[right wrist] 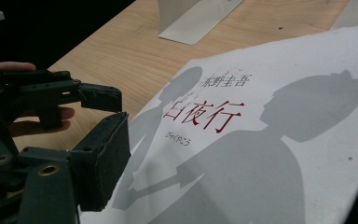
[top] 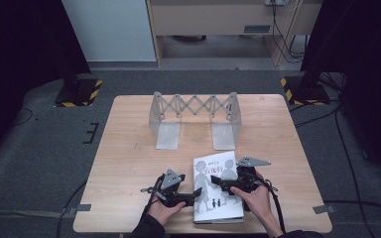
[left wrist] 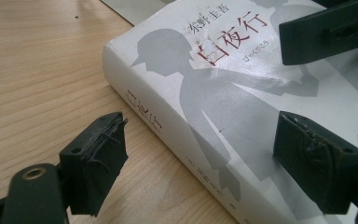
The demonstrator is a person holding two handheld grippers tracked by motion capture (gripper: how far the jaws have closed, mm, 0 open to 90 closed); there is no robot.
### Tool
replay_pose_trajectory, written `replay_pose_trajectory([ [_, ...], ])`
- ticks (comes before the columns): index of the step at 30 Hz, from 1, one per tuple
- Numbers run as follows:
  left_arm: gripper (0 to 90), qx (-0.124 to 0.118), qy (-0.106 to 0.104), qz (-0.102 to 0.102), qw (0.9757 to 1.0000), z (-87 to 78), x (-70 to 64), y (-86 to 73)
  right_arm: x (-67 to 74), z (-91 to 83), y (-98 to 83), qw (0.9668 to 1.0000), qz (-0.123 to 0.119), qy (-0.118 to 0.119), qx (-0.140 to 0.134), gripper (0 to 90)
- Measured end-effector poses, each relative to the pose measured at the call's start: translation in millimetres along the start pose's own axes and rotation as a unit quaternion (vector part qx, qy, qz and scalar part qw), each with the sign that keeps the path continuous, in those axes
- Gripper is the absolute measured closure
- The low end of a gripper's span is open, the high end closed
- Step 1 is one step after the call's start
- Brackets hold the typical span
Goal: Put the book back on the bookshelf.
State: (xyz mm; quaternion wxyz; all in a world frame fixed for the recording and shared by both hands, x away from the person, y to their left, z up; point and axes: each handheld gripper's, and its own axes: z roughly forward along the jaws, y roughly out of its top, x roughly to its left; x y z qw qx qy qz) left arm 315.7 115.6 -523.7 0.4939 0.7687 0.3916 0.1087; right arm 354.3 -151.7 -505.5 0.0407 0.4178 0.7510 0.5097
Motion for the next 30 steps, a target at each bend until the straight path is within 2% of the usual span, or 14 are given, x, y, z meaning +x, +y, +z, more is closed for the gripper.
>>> replay_pose_trajectory([
  [4,16.8,-0.005,0.002,-0.003,1.0000,-3.5,2.3,1.3,-1.2,1.2,-2.2,0.9999,0.008,-0.006,0.005,25.7],
  [8,17.1,-0.009,0.007,-0.006,0.9999,-8.4,5.9,1.6,-2.5,2.8,-3.4,0.9999,0.004,-0.011,0.010,26.2],
  [13,17.5,-0.015,0.012,-0.011,0.9997,-13.7,11.2,3.3,2.6,-2.2,3.0,0.9999,0.003,0.001,-0.012,28.8],
  [15,17.8,-0.019,0.015,-0.016,0.9996,-15.3,13.1,3.9,4.9,-2.7,5.5,0.9999,-0.006,-0.002,-0.012,29.4],
  [17,17.9,-0.020,0.016,-0.017,0.9995,-16.5,14.1,4.2,5.0,-2.5,5.3,0.9999,-0.003,-0.003,-0.011,30.0],
  [23,18.5,-0.018,0.013,-0.017,0.9996,-15.5,13.5,3.7,1.4,-2.0,1.6,0.9999,0.009,-0.005,-0.009,33.5],
  [24,18.8,-0.018,0.013,-0.016,0.9996,-15.2,13.2,3.5,-0.1,-2.4,0.8,0.9998,0.019,-0.004,-0.008,36.5],
  [27,18.9,-0.018,0.012,-0.018,0.9996,-15.3,13.3,3.5,-2.3,-2.6,0.3,0.9996,0.027,-0.006,-0.010,40.6],
  [28,19.1,-0.019,0.013,-0.019,0.9996,-15.5,13.6,3.6,-4.6,-3.8,0.4,0.9989,0.044,0.000,-0.016,45.9],
  [30,19.1,-0.022,0.013,-0.021,0.9995,-15.9,14.2,3.5,-5.8,-4.1,1.0,0.9987,0.049,0.001,-0.016,48.3],
])
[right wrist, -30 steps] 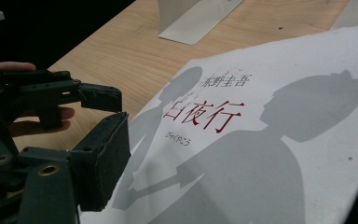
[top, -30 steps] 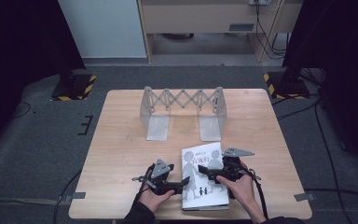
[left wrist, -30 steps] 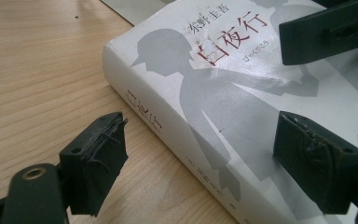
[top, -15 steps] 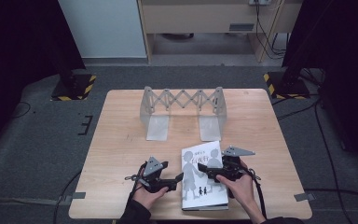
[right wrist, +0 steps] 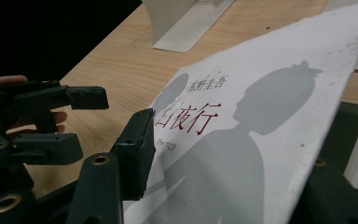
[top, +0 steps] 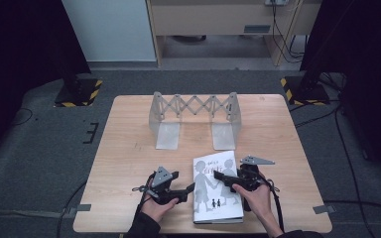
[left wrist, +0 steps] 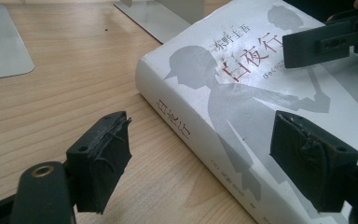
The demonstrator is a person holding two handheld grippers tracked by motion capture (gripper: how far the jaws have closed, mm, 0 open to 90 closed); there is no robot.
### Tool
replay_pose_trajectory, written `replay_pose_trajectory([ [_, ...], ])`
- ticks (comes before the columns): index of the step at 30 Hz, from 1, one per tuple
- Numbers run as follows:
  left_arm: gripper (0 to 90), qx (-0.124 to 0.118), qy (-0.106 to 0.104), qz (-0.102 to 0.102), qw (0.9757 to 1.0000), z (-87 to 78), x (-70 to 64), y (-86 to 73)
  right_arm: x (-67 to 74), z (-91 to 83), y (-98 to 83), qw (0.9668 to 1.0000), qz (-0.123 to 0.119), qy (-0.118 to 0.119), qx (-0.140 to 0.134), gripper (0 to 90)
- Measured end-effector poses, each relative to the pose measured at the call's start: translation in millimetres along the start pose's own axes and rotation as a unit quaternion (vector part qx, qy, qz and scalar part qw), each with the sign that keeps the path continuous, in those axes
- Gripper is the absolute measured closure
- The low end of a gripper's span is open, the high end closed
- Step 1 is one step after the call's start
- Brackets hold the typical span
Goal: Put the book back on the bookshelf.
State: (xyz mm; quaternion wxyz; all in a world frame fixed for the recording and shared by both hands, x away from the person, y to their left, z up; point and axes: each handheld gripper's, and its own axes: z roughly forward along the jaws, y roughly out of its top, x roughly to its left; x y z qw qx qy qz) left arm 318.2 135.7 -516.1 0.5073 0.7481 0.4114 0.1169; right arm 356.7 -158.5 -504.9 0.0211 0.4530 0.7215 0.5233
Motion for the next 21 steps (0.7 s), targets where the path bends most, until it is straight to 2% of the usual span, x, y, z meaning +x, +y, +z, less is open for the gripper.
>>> replay_pose_trajectory([
  [3,19.2,0.001,0.001,-0.002,1.0000,-0.6,1.0,0.0,-1.4,-0.1,0.3,1.0000,0.007,-0.001,0.002,51.5],
  [5,19.3,0.000,0.001,-0.003,1.0000,-0.5,1.2,-0.1,-3.6,-0.9,0.7,0.9998,0.020,0.000,0.006,56.0],
  [10,19.7,-0.002,-0.002,-0.006,1.0000,0.6,0.8,-0.1,-1.7,-2.4,2.7,0.9996,0.028,-0.006,0.006,60.3],
  [16,19.7,-0.007,-0.022,-0.015,0.9996,3.4,-2.5,-0.7,2.3,-4.8,6.8,0.9989,0.044,0.008,-0.011,69.3],
  [21,18.6,-0.016,-0.045,-0.026,0.9985,6.7,-5.8,-0.6,12.3,-10.7,13.2,0.9981,0.042,0.030,-0.034,77.5],
])
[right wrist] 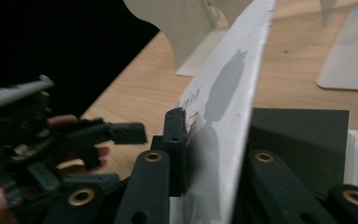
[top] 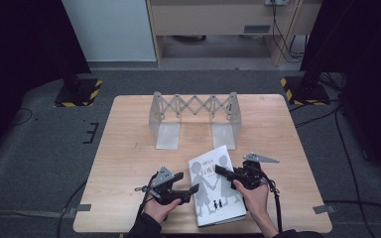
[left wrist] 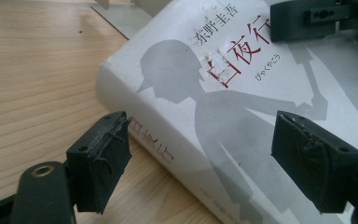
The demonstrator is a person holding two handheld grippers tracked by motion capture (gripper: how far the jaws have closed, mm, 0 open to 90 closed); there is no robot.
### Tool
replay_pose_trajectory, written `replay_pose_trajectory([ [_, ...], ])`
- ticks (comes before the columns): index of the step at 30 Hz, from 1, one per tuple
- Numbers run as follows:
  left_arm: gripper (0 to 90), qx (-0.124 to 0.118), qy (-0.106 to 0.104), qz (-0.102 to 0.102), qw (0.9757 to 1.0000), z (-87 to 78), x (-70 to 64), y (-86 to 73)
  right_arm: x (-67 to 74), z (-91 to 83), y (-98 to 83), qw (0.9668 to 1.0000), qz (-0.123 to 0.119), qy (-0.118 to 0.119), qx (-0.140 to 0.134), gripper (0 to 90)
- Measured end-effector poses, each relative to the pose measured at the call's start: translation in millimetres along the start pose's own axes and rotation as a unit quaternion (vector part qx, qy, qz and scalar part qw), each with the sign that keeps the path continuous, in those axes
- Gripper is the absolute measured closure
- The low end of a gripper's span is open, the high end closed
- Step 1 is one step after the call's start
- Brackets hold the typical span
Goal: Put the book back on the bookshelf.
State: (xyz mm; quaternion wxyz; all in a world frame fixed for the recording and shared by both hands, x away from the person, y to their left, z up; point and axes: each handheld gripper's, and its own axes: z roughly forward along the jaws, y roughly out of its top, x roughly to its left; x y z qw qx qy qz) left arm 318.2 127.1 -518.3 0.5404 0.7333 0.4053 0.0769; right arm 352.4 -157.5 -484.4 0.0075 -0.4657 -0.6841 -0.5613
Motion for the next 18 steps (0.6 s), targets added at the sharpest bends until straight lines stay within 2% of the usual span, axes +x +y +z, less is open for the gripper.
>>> replay_pose_trajectory([
  [2,17.5,-0.002,-0.010,-0.001,1.0000,1.6,-1.3,-0.5,6.5,-3.6,2.5,0.9996,-0.007,0.022,-0.015,80.7],
  [7,12.8,-0.008,-0.022,0.004,0.9997,4.1,-4.0,-2.9,12.9,-7.6,5.7,0.9989,-0.026,0.036,-0.018,81.8],
  [9,10.5,-0.003,-0.027,0.006,0.9996,6.3,-4.4,-4.0,12.6,-9.1,6.8,0.9986,-0.027,0.039,-0.021,82.2],
  [12,2.0,0.008,-0.048,-0.015,0.9987,11.9,-3.9,-7.7,10.6,-11.6,7.3,0.9981,-0.026,0.049,-0.026,82.6],
  [14,0.0,0.004,-0.056,-0.026,0.9981,14.1,-3.6,-10.1,9.9,-13.2,8.0,0.9977,-0.029,0.054,-0.028,82.8],
  [18,0.0,0.002,-0.060,-0.026,0.9978,15.7,-3.6,-10.9,4.7,-14.6,7.1,0.9970,-0.024,0.066,-0.031,82.8],
])
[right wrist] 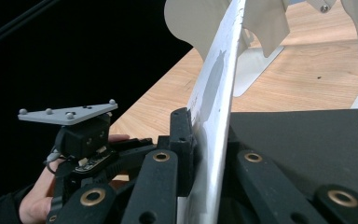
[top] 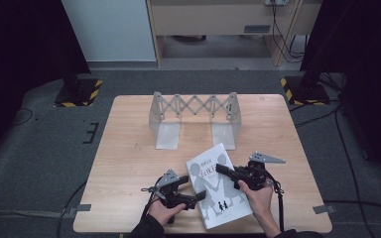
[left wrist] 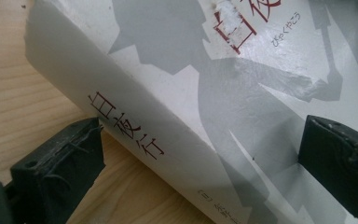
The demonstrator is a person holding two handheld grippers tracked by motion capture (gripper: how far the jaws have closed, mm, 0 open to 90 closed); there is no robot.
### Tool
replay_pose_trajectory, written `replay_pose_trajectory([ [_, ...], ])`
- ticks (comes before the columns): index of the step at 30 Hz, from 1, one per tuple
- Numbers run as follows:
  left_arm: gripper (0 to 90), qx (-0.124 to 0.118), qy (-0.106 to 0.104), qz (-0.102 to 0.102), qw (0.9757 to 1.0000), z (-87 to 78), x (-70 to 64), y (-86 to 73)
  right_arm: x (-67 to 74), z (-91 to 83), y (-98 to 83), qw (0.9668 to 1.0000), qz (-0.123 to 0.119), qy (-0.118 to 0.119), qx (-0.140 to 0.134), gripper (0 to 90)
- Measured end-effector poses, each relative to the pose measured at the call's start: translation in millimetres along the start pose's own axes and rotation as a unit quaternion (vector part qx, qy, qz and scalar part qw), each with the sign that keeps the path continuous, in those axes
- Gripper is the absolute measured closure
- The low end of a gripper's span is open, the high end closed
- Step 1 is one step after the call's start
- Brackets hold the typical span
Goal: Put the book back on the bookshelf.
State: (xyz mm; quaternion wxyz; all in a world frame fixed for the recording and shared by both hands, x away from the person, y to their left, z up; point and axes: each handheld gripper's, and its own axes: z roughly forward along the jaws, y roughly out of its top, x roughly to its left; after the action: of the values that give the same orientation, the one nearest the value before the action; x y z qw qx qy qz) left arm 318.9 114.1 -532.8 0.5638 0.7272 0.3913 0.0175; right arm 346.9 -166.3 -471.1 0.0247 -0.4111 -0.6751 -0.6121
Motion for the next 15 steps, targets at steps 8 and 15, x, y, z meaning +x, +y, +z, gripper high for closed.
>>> replay_pose_trajectory([
  [8,0.0,0.010,-0.020,-0.040,0.9990,1.6,2.8,-3.7,-2.1,0.3,0.8,0.9999,-0.003,0.013,0.006,82.6],
  [15,0.0,0.007,-0.023,-0.045,0.9987,2.3,2.0,-4.8,-3.2,-0.7,1.7,0.9998,-0.004,0.018,0.008,82.7],
])
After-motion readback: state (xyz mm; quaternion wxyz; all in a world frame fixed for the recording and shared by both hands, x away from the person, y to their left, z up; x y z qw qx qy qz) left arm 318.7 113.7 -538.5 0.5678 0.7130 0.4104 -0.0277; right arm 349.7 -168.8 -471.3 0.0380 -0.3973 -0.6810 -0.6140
